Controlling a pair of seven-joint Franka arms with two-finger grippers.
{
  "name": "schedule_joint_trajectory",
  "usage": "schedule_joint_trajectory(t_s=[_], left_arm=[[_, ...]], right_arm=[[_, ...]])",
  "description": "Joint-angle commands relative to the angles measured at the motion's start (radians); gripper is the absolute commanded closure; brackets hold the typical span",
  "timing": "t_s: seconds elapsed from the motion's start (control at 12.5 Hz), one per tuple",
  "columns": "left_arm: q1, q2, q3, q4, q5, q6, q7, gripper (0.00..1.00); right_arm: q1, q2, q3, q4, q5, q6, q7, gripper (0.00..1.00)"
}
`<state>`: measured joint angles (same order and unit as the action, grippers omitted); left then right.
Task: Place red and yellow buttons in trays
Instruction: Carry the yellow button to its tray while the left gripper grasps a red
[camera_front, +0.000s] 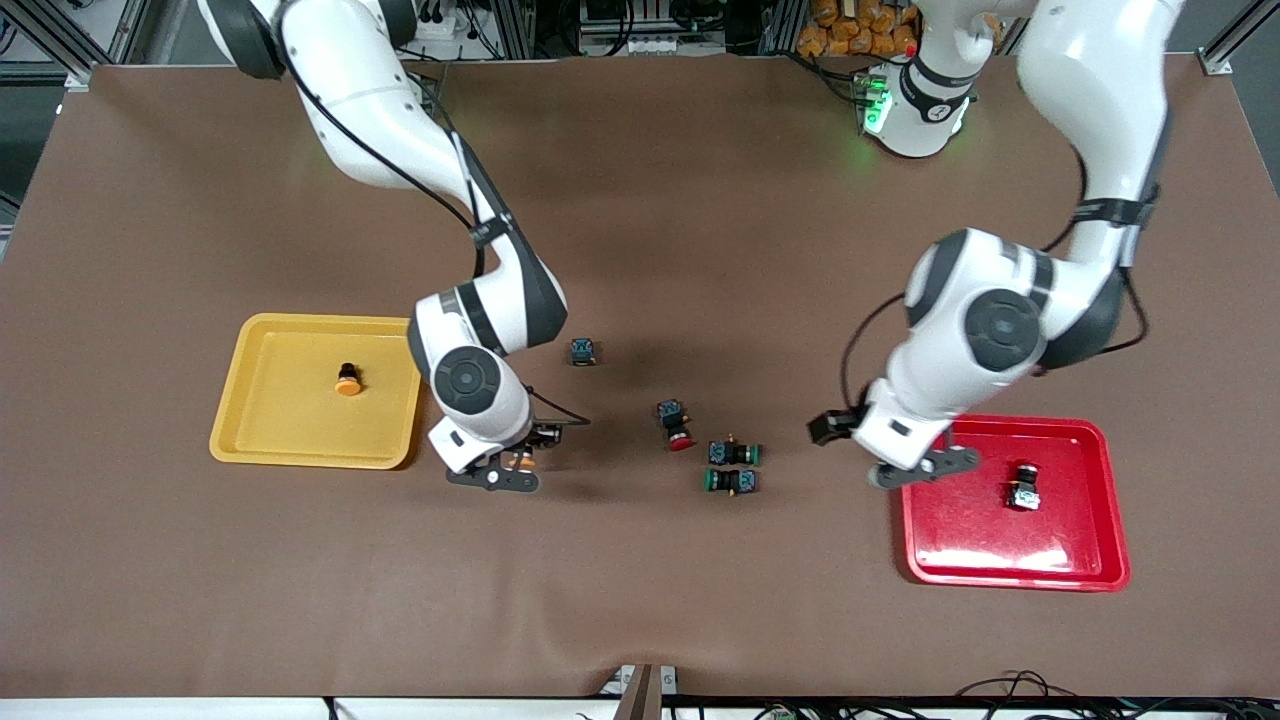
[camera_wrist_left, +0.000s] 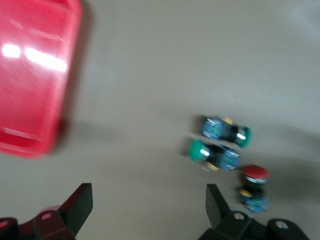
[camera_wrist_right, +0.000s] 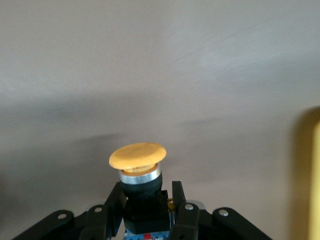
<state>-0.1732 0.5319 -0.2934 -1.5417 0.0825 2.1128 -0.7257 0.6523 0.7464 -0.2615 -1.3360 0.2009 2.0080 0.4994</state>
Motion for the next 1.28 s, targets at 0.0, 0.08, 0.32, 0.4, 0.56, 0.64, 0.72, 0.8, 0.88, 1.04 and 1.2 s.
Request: schedule_joint_trajectory(t_s=[0.0,0.08,0.32,0.4,0.56,0.64,0.72,0.8,0.88,1.04,1.2], left_arm=[[-0.103,0.103,0.016,0.115,0.008,-0.014,-0.191,0.0],[-0.144,0.135,0.023,0.15,0.01,-0.008,-0.239,0.0],[-0.297,0.197,0.118,0.173,0.013,0.087,-0.342,0.0],[-0.362,0.217,0.175,0.176,0.011,0.107,-0.369,0.0],[-0.469,0.269,0.256,0.18,0.011,0.166,-0.418,0.0],[-0.494,0.292,0.269,0.18,0.011,0.199,-0.432,0.0],[-0.502,0.312,0.269,0.18,0.011,0.225,-0.434,0.0],[-0.506,0.329,0.269,0.178,0.011,0.245,-0.434,0.0],[-0.509,0.342,0.269,0.178,0.011,0.259,-0.422,0.0],[-0.509,0.356,0.269,0.178,0.011,0.26,-0.399,0.0],[-0.511,0.367,0.269,0.177,0.011,0.269,-0.385,0.0]], right_arm=[[-0.107,-0.209,0.016,-0.035,0.011,-0.17,-0.086,1.0],[-0.143,-0.254,0.015,-0.035,0.009,-0.237,-0.138,1.0],[-0.291,-0.355,0.011,-0.046,-0.014,-0.403,-0.315,1.0],[-0.345,-0.363,0.011,-0.049,-0.043,-0.423,-0.388,1.0],[-0.42,-0.354,0.01,-0.104,-0.08,-0.39,-0.499,1.0],[-0.45,-0.354,0.01,-0.168,-0.096,-0.326,-0.557,1.0],[-0.474,-0.354,0.01,-0.251,-0.097,-0.24,-0.611,1.0],[-0.5,-0.354,0.01,-0.322,-0.098,-0.171,-0.663,1.0],[-0.531,-0.354,0.01,-0.392,-0.098,-0.1,-0.721,1.0],[-0.551,-0.345,0.011,-0.474,-0.098,-0.028,-0.775,1.0],[-0.55,-0.303,0.011,-0.557,-0.098,0.104,-0.775,1.0]])
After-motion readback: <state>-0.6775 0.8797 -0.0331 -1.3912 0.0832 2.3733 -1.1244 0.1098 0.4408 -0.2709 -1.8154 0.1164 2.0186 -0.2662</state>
